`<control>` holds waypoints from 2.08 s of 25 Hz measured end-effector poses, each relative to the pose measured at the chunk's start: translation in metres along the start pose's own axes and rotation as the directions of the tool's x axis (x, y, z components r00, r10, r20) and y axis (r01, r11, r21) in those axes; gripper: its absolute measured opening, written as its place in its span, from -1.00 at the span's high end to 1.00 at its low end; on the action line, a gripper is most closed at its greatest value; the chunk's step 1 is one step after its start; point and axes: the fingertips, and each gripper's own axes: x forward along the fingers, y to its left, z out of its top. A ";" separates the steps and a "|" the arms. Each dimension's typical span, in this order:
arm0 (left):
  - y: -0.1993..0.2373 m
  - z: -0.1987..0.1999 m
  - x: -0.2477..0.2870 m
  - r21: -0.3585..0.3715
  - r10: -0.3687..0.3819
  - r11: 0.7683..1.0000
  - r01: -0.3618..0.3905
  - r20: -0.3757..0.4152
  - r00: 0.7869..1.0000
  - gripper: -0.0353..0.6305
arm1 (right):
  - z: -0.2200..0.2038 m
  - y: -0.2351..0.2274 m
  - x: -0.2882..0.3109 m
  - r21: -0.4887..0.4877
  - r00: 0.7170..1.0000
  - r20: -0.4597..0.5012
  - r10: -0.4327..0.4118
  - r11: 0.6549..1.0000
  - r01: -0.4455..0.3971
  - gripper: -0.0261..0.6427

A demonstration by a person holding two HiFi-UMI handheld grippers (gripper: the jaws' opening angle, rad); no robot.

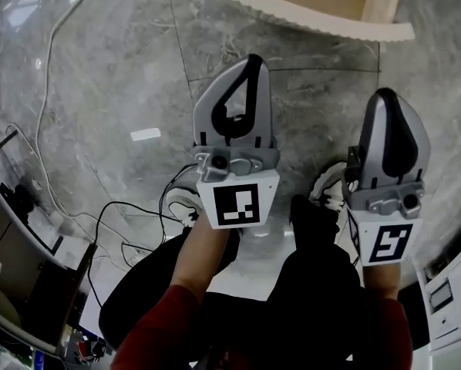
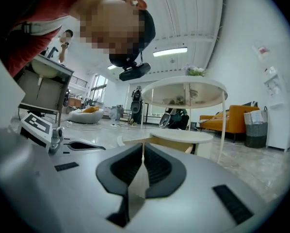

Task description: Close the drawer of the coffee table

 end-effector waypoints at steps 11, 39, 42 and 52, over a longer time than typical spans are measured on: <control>-0.006 -0.016 0.001 0.001 0.041 0.999 -0.041 0.003 0.999 0.85 | -0.033 -0.015 0.001 0.052 0.998 -0.026 -0.059 0.997 0.060 0.84; -0.019 -0.042 0.057 -0.054 -0.070 0.996 0.065 -0.080 0.994 -0.34 | -0.040 -0.033 -0.008 0.126 0.998 -0.004 -0.056 0.990 0.057 0.84; -0.019 -0.047 0.060 -0.067 -0.063 0.996 0.055 -0.110 0.992 -0.33 | -0.041 -0.037 -0.009 0.128 0.998 -0.010 -0.061 0.990 0.062 0.84; -0.015 -0.061 0.094 -0.096 -0.053 0.995 0.036 -0.184 0.982 -0.33 | -0.045 -0.045 -0.007 0.136 0.998 -0.005 -0.064 0.989 0.064 0.84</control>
